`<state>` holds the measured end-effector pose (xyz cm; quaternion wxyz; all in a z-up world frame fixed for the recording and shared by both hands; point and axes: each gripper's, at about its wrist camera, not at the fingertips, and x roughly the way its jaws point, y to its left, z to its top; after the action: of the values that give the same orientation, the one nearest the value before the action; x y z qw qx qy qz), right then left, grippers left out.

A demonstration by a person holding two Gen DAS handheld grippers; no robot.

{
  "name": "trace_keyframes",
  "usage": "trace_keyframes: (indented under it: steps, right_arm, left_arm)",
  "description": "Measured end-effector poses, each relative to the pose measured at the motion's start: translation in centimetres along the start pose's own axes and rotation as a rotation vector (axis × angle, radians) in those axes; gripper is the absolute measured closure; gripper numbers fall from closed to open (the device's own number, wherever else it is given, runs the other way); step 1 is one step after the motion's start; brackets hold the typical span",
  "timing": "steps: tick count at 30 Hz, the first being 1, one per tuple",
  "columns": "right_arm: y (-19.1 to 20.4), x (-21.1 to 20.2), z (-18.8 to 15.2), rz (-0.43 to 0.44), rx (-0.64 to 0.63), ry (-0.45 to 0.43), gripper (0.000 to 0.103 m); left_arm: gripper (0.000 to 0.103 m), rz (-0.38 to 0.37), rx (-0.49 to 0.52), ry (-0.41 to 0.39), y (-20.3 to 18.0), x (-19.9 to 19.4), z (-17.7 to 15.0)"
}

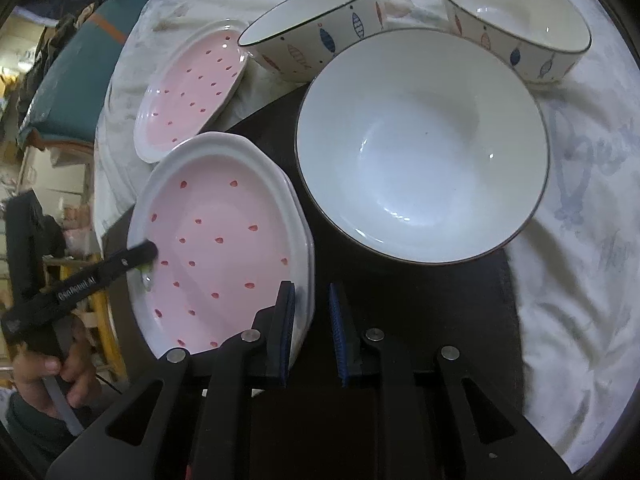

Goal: Organize plates and bowls

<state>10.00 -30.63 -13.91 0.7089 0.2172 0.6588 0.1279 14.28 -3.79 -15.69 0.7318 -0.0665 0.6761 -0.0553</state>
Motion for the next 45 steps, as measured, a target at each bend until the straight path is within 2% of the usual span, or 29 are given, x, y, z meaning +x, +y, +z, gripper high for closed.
trace_keyframes:
  steps: [2, 3, 4, 6, 7, 8, 9, 12, 16, 23, 30, 35, 42, 45]
  right_arm:
    - [-0.3, 0.5, 0.3, 0.014, 0.023, 0.006, 0.066]
    - [-0.3, 0.8, 0.6, 0.028, 0.030, 0.009, 0.049]
    - [-0.4, 1.1, 0.8, 0.043, 0.032, 0.007, 0.044]
    - [-0.2, 1.6, 1.3, 0.045, 0.022, 0.000, 0.044]
    - [-0.1, 1.8, 1.5, 0.043, 0.016, -0.001, 0.050]
    - [0.0, 2.0, 1.7, 0.047, 0.011, -0.003, 0.054]
    - [0.1, 2.2, 1.9, 0.047, 0.004, -0.001, 0.066]
    - [0.8, 2.8, 2.2, 0.021, -0.028, 0.001, 0.078]
    - [2.3, 2.9, 2.1, -0.053, -0.078, -0.008, 0.075]
    - [3.8, 3.6, 1.2, -0.063, -0.097, 0.013, 0.075]
    - [5.8, 4.5, -1.4, -0.068, -0.169, 0.065, 0.074]
    - [7.1, 5.0, -2.7, -0.075, -0.189, 0.090, 0.073]
    - [6.8, 5.1, -2.5, -0.069, -0.173, 0.100, 0.072]
    - [7.1, 5.1, -2.6, -0.091, -0.194, 0.114, 0.070]
  left_arm:
    - [0.046, -0.015, 0.002, 0.008, -0.1, 0.3, -0.2]
    - [0.046, -0.014, 0.004, 0.005, -0.2, 0.3, -0.2]
    - [0.046, -0.016, 0.004, 0.002, -0.2, 0.3, -0.2]
    - [0.050, -0.020, 0.009, -0.002, -0.1, 0.3, -0.4]
    - [0.056, -0.051, 0.009, -0.001, 0.0, 0.2, -0.4]
    - [0.068, -0.088, 0.007, 0.009, 0.0, 0.2, -0.5]
    - [0.069, -0.084, 0.004, 0.015, -0.1, 0.2, -0.5]
    - [0.069, -0.066, 0.025, 0.001, -0.3, 0.0, -0.8]
    - [0.070, -0.005, 0.054, -0.013, -0.9, -0.5, -1.5]
    - [0.070, 0.032, 0.050, -0.011, 0.7, -1.2, -2.6]
    - [0.071, 0.064, 0.044, -0.005, 2.9, -2.2, -4.8]
    - [0.071, 0.031, 0.027, -0.019, 3.9, -2.7, -5.7]
    - [0.070, 0.009, 0.014, -0.009, 4.5, -3.2, -6.0]
    - [0.070, 0.006, -0.002, -0.030, 5.1, -4.0, -5.6]
